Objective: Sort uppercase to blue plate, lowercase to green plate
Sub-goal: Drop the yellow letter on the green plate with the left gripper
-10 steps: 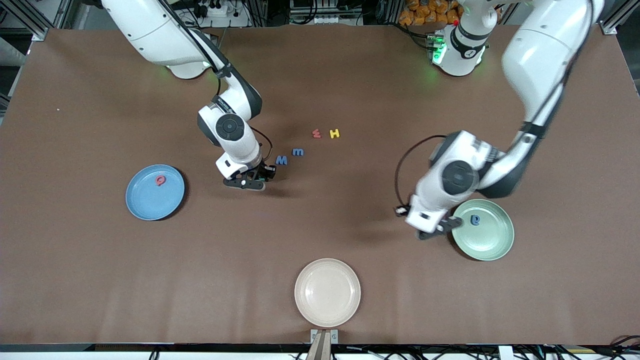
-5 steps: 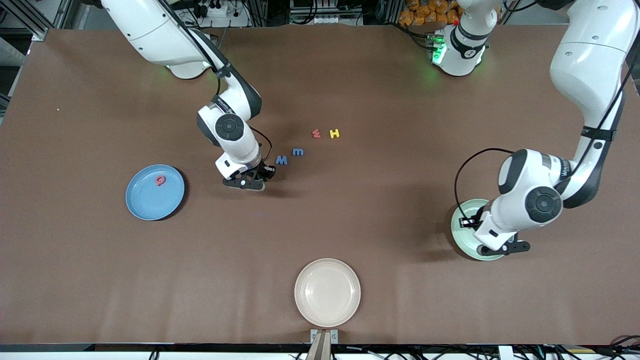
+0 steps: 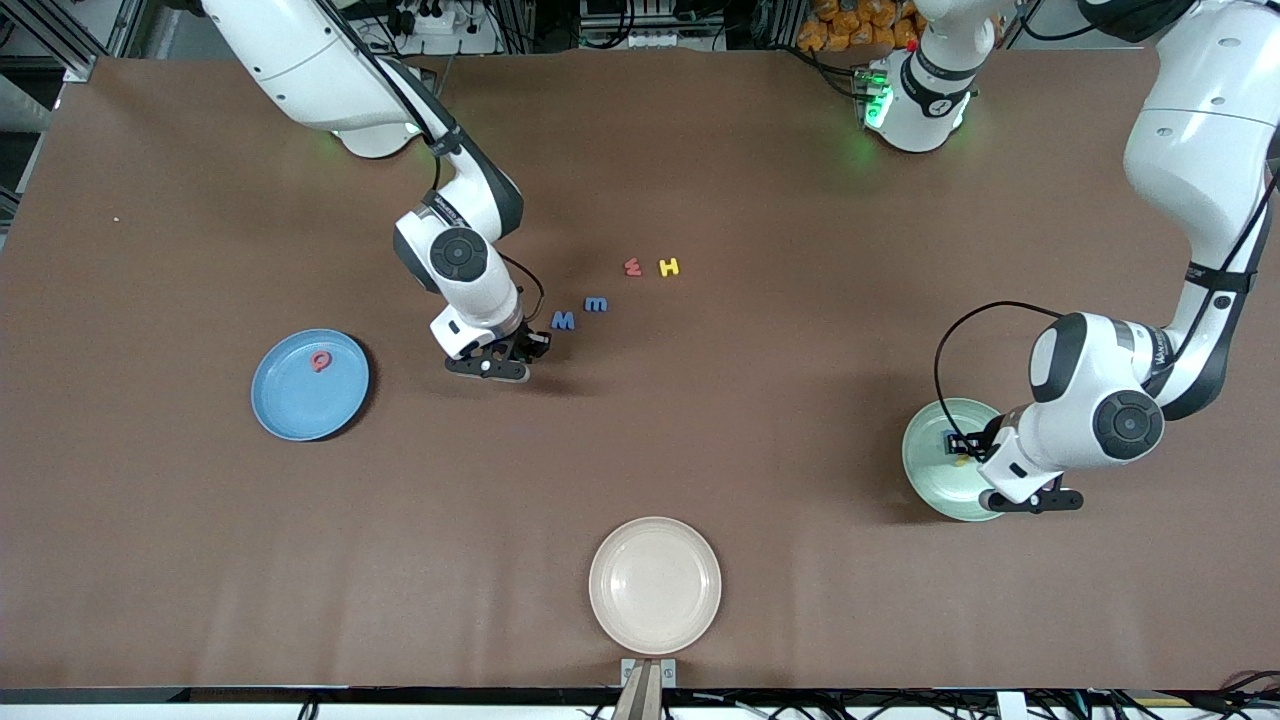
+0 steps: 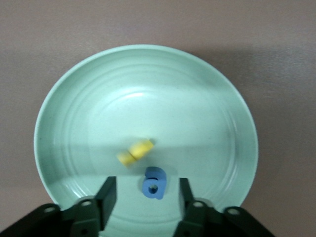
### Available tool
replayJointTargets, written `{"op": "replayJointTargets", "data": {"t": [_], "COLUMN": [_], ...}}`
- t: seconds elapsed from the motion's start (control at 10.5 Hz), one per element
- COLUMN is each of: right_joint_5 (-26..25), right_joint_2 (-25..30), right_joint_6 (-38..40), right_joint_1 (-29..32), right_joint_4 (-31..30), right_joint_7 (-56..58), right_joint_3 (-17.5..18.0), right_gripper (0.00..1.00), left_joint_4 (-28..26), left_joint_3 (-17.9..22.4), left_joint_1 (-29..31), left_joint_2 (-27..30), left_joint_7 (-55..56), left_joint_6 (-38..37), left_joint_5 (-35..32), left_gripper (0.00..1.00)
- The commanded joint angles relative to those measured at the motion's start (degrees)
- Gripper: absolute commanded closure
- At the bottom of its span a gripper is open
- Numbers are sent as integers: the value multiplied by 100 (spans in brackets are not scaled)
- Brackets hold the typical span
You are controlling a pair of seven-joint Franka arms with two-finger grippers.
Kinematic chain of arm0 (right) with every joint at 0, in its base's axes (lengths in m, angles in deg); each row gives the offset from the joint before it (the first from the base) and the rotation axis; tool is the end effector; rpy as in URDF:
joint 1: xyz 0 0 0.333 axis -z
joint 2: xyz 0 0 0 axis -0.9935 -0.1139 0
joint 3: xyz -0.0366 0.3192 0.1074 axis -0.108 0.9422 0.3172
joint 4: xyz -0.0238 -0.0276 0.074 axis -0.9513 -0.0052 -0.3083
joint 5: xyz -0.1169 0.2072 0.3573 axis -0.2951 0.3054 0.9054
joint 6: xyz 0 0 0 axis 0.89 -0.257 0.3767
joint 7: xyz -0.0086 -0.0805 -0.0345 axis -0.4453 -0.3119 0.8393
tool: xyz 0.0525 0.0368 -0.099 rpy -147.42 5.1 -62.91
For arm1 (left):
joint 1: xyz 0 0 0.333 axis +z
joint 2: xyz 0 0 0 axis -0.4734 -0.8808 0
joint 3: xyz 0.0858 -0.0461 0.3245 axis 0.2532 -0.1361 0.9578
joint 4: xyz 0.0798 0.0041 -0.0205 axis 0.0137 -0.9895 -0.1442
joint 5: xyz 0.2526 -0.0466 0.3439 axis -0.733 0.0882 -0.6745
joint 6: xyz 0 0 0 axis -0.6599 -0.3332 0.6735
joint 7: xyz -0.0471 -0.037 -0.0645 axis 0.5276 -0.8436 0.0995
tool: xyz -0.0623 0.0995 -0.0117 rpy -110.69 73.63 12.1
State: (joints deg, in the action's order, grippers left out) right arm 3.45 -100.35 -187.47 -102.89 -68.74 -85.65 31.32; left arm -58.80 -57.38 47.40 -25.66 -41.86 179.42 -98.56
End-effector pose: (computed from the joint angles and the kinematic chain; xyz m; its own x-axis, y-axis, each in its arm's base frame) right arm 0.5118 0.3249 0.1544 0.9905 -0.1365 0.0185 -0.1363 -0.9906 -0.0087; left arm 0.7221 -0.0411 0.2072 0.9930 0.0113 -0.1176 0.0101 -0.9999 -0.0112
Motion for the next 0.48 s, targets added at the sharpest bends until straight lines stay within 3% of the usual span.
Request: {"op": "replayJointTargets", "data": {"t": [0.0, 0.38], "right_joint_5": [-67, -67], "right_joint_2": [-77, -69], "right_joint_6": [46, 527], "right_joint_1": [132, 228], "right_joint_4": [89, 360], "right_joint_7": [-21, 75], "right_joint_3": [66, 145], "right_gripper": [74, 76], "left_joint_4": [65, 4], "left_joint_3": [-33, -252], "left_joint_1": [-95, -743], "left_joint_2": [96, 552], "left_joint_7": [-37, 463], "left_joint_6": [-11, -352], "left_joint_5": [-128, -93], "left_gripper": [0, 0]}}
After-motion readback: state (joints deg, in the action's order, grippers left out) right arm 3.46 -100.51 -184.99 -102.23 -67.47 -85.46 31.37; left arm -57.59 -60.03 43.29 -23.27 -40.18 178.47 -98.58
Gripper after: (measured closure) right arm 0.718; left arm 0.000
